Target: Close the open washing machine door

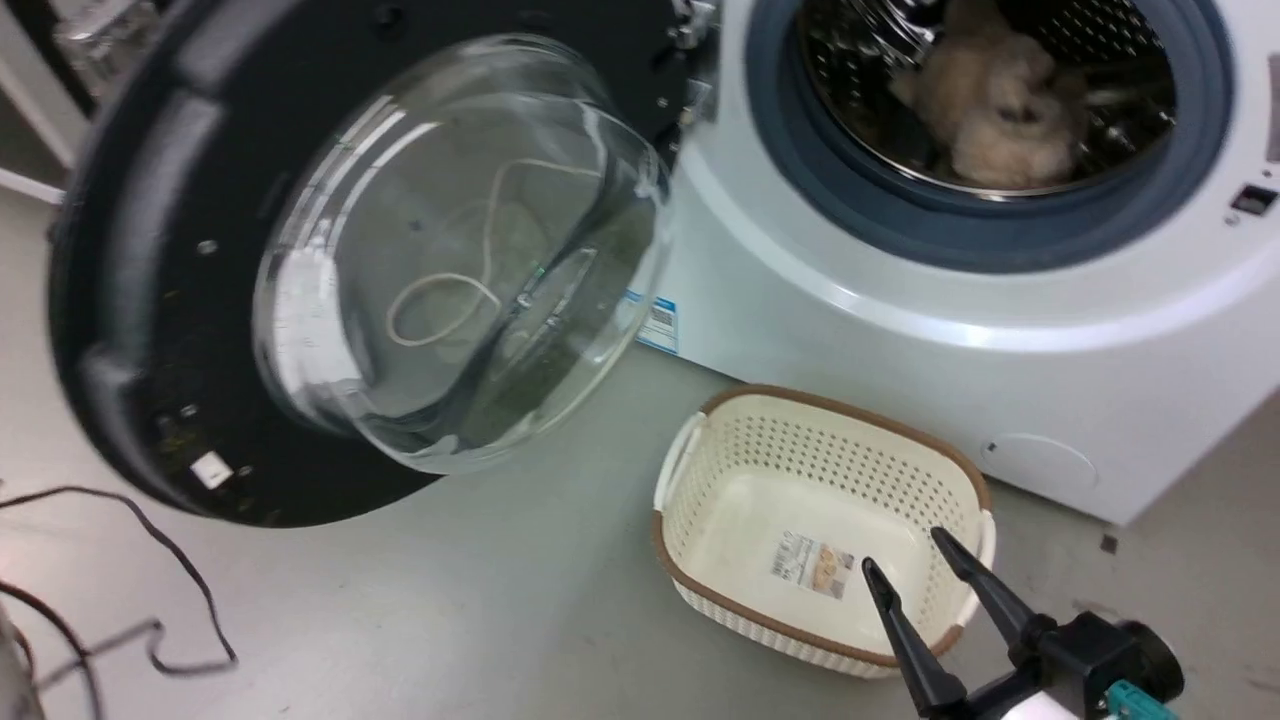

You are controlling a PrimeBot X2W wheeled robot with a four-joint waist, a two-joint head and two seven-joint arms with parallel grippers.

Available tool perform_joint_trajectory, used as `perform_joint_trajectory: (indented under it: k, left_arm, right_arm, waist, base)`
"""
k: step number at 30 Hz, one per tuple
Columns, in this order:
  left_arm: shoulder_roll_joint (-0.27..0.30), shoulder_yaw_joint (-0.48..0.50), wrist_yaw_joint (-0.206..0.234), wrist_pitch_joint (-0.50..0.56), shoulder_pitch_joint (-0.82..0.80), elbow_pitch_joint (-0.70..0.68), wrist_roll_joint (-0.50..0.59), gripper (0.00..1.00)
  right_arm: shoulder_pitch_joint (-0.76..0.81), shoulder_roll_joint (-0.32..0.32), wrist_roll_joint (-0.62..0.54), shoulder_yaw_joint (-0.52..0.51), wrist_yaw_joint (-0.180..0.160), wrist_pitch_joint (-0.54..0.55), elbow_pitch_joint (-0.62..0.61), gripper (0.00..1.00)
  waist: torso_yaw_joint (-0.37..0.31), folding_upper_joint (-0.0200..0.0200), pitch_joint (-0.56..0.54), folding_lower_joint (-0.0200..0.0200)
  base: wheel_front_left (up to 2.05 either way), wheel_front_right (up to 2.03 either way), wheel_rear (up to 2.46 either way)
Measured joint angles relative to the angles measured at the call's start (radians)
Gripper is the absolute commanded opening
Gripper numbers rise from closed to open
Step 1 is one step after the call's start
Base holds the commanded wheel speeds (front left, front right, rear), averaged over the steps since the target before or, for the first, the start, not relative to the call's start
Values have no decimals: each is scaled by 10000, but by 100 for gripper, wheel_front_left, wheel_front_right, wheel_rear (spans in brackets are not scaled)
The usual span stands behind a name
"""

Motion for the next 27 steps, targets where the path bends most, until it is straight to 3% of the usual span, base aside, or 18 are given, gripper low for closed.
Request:
perform_joint_trajectory:
  k: [4, 6, 7, 17, 22, 27]
  left_arm:
    - [251, 639, 228, 1151, -897, 1371, -1394, 0]
    - [270, 1388, 583, 3354, -1531, 2732, -3559, 0]
    - [272, 1363, 558, 3802, -1531, 2782, -3825, 0]
    - [278, 1429, 280, 6142, -878, 2341, -5196, 0]
    - [-105, 1221, 270, 7432, -129, 1559, -5822, 0]
    - [-901, 654, 267, 8266, 793, 679, -6100, 0]
  right_arm:
    - [-109, -194, 67, 17, 0, 0, -23, 100]
    - [-174, -307, 130, 88, 0, 0, -21, 100]
    - [-173, -307, 136, 98, 0, 2, -19, 100]
    - [-159, -267, 211, 178, 0, 0, 148, 100]
    - [-151, -86, 205, 96, 0, 2, 259, 100]
    - [-134, 144, 102, -199, 0, 0, 399, 100]
  waist:
    - [-259, 0, 193, 0]
    - [-503, 0, 335, 0]
    - [-526, 1, 337, 0]
    - [-595, 0, 25, -1]
    - [-581, 0, -329, -2]
    - [-602, 0, -728, -3]
  base:
    - [0, 0, 0]
    - [0, 0, 0]
    - [0, 0, 0]
    - [0, 0, 0]
    - [0, 0, 0]
    - [0, 0, 0]
